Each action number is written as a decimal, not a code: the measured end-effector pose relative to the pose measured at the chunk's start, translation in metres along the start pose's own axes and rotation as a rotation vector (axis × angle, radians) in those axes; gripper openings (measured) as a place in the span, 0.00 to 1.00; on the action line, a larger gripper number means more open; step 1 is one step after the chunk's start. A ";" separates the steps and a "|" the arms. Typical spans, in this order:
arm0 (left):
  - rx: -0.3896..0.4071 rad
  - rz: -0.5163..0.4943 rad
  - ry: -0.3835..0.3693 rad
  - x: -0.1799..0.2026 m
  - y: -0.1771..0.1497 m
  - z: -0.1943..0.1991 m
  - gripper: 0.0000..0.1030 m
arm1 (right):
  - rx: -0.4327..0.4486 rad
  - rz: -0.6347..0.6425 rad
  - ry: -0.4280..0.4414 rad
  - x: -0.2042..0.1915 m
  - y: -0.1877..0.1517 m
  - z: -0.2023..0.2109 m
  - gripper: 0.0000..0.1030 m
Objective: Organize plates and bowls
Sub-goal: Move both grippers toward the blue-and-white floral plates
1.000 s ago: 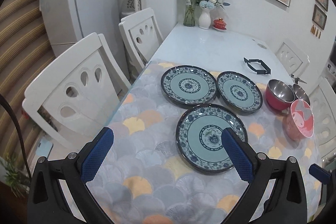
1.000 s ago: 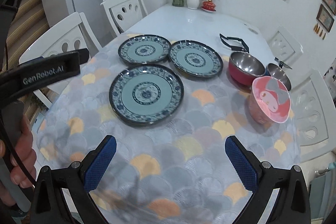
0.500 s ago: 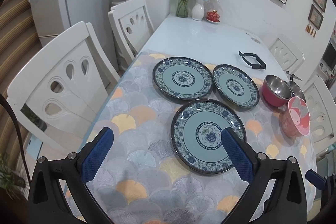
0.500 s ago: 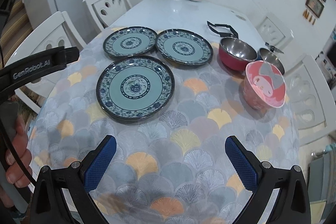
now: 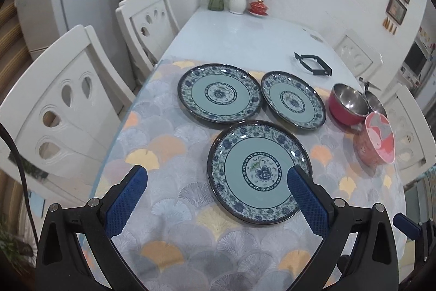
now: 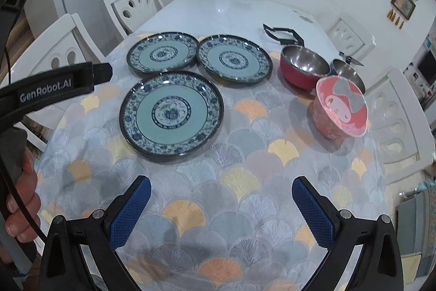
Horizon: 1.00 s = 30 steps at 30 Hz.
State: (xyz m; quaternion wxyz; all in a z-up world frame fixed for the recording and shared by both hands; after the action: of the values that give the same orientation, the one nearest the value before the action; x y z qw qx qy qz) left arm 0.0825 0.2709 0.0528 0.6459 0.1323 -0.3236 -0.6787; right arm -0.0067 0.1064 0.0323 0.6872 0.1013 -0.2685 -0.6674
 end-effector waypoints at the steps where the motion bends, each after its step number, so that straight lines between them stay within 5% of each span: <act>1: -0.008 -0.001 -0.006 0.000 -0.002 -0.002 0.99 | -0.008 -0.005 0.000 -0.001 -0.002 -0.001 1.00; 15: -0.098 -0.063 -0.114 0.016 -0.011 -0.020 0.99 | -0.030 -0.058 -0.022 0.000 -0.009 -0.003 1.00; 30: -0.077 -0.044 -0.050 0.005 -0.007 -0.013 0.99 | 0.073 0.006 -0.014 -0.005 0.011 0.004 1.00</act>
State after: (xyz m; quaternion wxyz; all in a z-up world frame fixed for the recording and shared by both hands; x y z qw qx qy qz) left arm 0.0838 0.2620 0.0396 0.6270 0.0975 -0.3105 -0.7078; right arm 0.0003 0.1129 0.0401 0.6833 0.1209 -0.2976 -0.6557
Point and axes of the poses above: each gripper's, at about its wrist camera, not at the fingertips, and z roughly against the way its jaws point, x to its right, y to its top, the point moved 10 cm from there along -z, roughly the way its jaws point, and after that the axes turned 10 degrees about -y, right-handed, at the moved point
